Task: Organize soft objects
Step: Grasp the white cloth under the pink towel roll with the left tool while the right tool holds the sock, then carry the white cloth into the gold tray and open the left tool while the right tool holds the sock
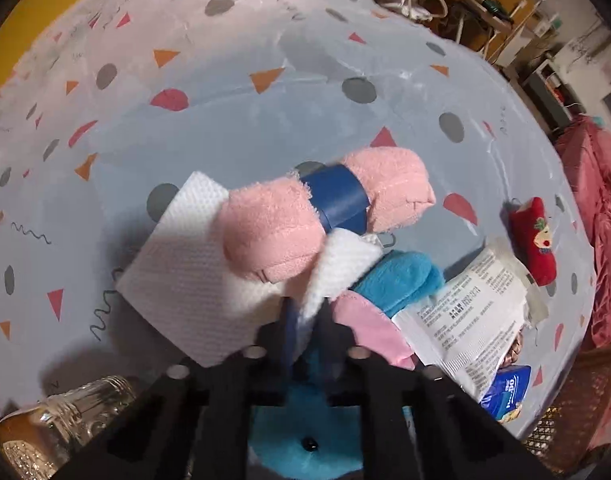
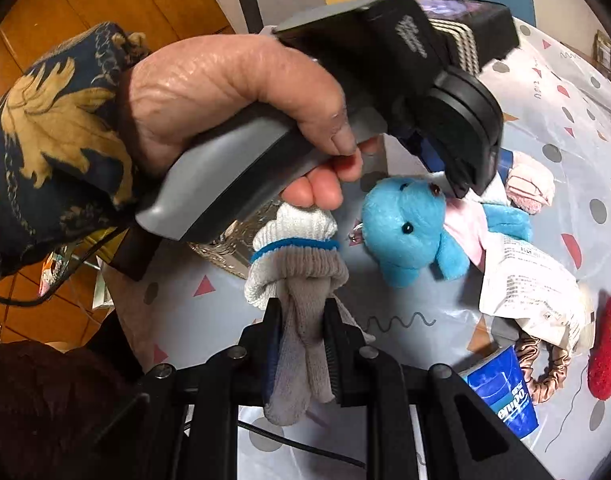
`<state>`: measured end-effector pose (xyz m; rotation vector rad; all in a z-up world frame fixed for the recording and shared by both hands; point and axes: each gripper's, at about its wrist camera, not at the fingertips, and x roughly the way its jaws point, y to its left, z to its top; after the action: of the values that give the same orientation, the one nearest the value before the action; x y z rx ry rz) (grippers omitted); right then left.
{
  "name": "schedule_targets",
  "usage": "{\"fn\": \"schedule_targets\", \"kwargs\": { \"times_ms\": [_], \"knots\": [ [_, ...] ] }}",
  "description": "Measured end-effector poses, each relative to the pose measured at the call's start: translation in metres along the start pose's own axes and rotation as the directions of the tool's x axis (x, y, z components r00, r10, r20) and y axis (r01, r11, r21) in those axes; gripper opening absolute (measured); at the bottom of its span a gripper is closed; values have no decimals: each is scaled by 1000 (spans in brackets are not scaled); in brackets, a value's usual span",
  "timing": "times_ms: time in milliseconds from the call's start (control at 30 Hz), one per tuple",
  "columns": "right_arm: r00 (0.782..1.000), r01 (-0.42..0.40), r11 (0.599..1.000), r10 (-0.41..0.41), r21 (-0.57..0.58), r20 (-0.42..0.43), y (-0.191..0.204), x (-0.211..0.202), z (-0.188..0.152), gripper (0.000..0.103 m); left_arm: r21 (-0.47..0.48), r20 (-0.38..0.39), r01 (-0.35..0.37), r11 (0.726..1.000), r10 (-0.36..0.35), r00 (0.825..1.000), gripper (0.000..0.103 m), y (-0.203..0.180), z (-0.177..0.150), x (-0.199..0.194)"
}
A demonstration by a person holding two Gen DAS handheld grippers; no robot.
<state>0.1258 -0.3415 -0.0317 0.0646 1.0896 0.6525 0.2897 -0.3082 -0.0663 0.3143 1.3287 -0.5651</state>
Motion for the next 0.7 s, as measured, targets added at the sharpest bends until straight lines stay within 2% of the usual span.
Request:
{"fn": "schedule_targets", "kwargs": {
  "times_ms": [167, 333, 533, 700],
  "knots": [
    [1000, -3, 1000, 3, 23, -2, -7, 3, 3, 21, -67, 82, 83, 994, -78, 994, 5, 20, -11, -33],
    [998, 10, 1000, -9, 22, -65, -7, 17, 3, 21, -47, 162, 160, 986, -151, 975, 5, 24, -28, -72],
    [985, 68, 997, -63, 31, -158, -10, 43, -1, 21, -43, 281, 241, 970, -219, 934, 5, 33, -51, -126],
    [977, 88, 996, -80, 30, -196, -12, 56, -4, 21, -42, 360, 290, 956, -256, 897, 5, 30, -67, -151]
  ]
}}
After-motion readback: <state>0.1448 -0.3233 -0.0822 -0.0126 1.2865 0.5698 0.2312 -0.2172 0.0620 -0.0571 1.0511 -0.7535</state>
